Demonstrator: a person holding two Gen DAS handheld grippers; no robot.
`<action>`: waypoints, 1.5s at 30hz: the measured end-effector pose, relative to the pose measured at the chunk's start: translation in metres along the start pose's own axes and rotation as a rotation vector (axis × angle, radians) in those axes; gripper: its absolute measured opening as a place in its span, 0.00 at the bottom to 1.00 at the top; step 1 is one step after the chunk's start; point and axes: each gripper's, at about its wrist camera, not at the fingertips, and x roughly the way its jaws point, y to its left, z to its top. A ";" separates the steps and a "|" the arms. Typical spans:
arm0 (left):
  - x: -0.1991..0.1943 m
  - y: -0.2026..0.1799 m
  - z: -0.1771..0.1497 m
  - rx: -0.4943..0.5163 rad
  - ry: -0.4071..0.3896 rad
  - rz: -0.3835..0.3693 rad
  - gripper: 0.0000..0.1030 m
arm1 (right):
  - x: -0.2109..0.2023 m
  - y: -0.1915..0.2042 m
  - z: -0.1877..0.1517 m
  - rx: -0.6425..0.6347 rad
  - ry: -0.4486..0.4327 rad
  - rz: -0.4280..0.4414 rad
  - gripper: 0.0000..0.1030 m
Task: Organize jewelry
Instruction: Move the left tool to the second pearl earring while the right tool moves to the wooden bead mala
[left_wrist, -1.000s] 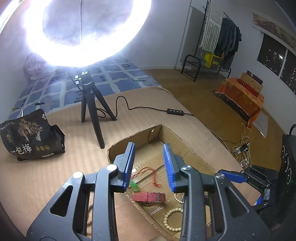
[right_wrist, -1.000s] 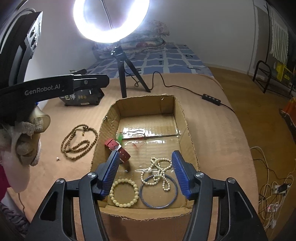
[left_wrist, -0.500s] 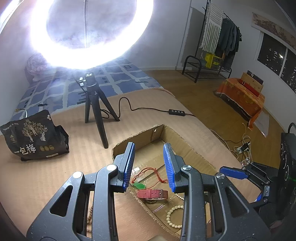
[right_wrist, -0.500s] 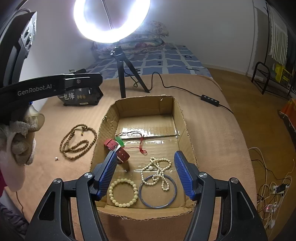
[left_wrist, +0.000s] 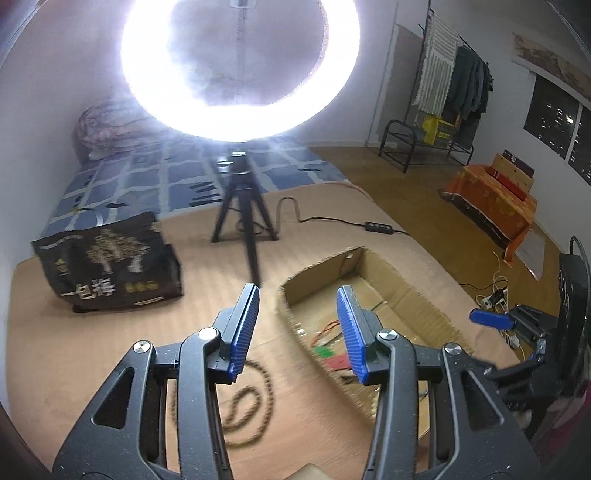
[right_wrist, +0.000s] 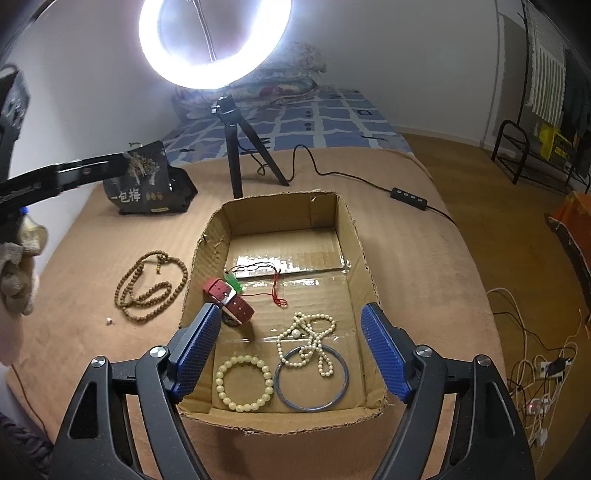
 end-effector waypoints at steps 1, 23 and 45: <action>-0.004 0.007 -0.001 -0.006 0.000 0.005 0.43 | 0.000 0.001 0.000 -0.001 0.001 -0.005 0.76; -0.031 0.108 -0.093 -0.085 0.141 0.102 0.43 | -0.006 0.046 0.001 -0.064 -0.022 0.083 0.76; 0.006 0.086 -0.164 -0.016 0.305 -0.016 0.43 | 0.041 0.135 0.015 -0.131 0.055 0.226 0.76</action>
